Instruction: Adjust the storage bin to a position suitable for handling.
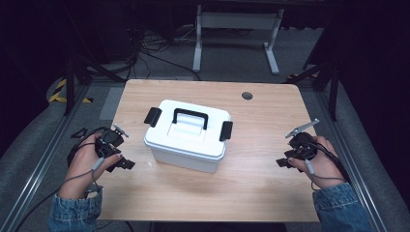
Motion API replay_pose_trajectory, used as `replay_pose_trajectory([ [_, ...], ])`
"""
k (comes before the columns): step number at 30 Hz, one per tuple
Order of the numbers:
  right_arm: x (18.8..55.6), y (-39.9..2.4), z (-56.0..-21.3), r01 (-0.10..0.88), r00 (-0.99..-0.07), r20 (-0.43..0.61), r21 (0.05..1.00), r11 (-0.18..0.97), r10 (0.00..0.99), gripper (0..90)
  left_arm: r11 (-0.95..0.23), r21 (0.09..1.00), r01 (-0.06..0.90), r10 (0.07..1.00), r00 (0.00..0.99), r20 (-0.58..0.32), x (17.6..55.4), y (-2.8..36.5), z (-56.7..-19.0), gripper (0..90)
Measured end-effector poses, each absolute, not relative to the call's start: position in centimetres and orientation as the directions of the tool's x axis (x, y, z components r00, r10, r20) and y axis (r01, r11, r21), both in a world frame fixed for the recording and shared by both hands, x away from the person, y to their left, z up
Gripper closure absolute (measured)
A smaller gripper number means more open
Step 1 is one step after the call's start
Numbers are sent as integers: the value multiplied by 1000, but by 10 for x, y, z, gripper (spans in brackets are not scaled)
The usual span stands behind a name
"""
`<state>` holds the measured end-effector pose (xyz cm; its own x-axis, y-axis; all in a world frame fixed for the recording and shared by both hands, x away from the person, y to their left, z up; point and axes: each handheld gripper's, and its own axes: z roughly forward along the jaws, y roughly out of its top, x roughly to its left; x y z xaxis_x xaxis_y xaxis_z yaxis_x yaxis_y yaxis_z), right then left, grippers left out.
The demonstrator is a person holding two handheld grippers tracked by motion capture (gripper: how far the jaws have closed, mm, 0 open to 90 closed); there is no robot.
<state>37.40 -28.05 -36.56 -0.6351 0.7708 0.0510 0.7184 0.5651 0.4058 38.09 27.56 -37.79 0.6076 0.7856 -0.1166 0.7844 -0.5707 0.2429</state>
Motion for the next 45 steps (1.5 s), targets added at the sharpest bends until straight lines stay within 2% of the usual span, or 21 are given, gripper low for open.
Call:
replay_pose_trajectory([
  [24, 379, -268, -354, 647, -690, 64, 499, 576, 721, 507, -574, 250, 780, 780, 614, -123, 385, 273, -377, 233],
  [45, 398, -209, -295, 553, -772, 19, 510, 659, 635, 485, -582, 241, 777, 775, 619, -124, 387, 271, -378, 234],
])
